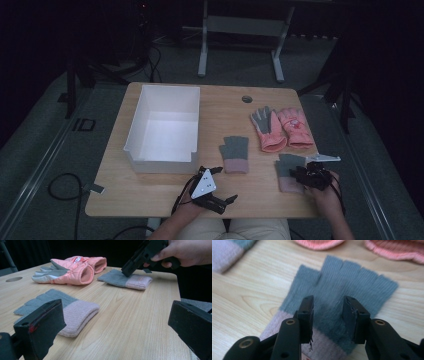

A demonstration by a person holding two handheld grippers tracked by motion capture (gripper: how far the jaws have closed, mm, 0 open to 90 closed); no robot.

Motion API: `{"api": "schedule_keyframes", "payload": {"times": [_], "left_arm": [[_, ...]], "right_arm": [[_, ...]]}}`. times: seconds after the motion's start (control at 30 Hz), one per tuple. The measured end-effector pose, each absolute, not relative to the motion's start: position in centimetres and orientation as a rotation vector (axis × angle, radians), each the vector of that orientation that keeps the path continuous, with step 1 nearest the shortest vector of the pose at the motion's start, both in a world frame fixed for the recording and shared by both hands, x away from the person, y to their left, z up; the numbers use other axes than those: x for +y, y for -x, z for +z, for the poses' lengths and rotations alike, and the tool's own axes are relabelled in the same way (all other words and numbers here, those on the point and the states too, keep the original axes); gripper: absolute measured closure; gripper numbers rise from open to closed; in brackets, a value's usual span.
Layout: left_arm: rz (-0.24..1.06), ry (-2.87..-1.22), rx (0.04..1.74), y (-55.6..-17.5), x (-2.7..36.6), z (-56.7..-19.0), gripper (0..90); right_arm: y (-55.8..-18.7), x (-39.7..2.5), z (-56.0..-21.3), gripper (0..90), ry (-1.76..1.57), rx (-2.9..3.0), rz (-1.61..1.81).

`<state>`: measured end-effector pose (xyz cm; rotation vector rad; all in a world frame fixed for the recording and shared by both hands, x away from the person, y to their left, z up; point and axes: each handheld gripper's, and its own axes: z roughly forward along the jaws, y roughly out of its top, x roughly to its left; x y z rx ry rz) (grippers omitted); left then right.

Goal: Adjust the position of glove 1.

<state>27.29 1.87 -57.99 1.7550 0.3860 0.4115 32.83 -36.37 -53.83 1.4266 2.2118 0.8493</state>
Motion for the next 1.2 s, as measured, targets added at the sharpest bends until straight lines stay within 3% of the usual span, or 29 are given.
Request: {"api": "schedule_keyframes", "payload": {"times": [0.1, 0.23, 0.33, 0.53, 0.83, 1.2], "left_arm": [[0.411, -1.755, 0.385, -27.3, 1.9, -58.0, 0.2], [0.411, -1.755, 0.384, -27.3, 1.9, -58.0, 0.1], [0.409, -1.757, 0.387, -27.3, 1.8, -58.0, 0.1], [0.409, -1.758, 0.387, -27.3, 1.9, -58.0, 0.2], [0.409, -1.757, 0.384, -27.3, 1.9, -58.0, 0.1], [0.413, -1.756, 0.383, -27.3, 1.9, -58.0, 0.2]], "right_arm": [[-32.8, -36.1, -54.8, 65.5, -1.429, 2.204, 0.814], [-32.7, -35.8, -54.9, 80.4, -1.440, 2.161, 0.790], [-32.7, -35.6, -54.8, 84.2, -1.453, 2.144, 0.773], [-32.2, -35.4, -53.6, 85.5, -1.457, 2.103, 0.778], [-32.1, -34.2, -48.6, 85.5, -1.422, 2.035, 0.873], [-34.1, -29.6, -44.9, 85.5, -1.288, 2.042, 0.958]]}}
